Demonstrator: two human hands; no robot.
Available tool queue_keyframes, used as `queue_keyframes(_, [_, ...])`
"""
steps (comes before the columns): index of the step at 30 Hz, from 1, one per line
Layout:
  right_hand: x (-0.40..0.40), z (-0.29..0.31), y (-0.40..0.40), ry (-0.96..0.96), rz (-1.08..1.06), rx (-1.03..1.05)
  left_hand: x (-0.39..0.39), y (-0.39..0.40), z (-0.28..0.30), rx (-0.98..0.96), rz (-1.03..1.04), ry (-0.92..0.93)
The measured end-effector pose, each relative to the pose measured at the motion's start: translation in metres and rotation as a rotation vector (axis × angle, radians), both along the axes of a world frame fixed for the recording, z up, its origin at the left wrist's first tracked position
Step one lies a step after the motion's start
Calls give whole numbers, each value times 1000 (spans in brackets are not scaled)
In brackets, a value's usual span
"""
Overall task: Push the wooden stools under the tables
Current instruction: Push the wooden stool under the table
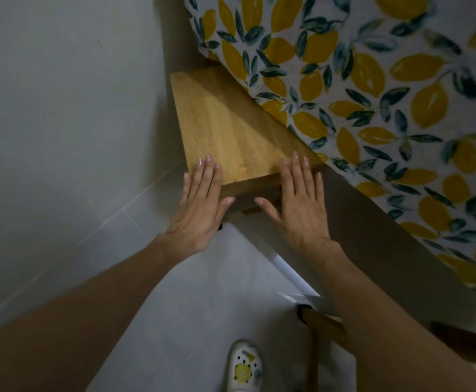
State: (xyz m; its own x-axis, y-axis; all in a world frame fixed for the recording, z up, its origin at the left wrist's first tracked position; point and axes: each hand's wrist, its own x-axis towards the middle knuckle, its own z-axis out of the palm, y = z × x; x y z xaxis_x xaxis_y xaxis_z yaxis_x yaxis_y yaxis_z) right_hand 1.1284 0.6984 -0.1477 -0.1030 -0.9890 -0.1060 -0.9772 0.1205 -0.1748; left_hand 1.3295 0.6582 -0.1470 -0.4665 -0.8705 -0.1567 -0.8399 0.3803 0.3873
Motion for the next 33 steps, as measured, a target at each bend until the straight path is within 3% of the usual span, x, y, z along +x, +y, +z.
queue_keyframes(6, [1, 6, 103, -7, -182, -20, -5, 68, 19, 68, -86, 50])
queue_keyframes(17, [-8, 14, 353, 5, -594, -31, -58, 250, 23, 278, -486, 16])
queue_keyframes(21, [-16, 7, 446, -29, -697, -46, -89, 324, 15, 257, -619, 8])
queue_keyframes(27, [-18, -5, 549, -74, -666, -23, -103, 402, -11, 111, -691, -141])
queue_keyframes(33, [-26, -18, 578, -56, -551, 44, -112, 428, -7, 172, -664, -146])
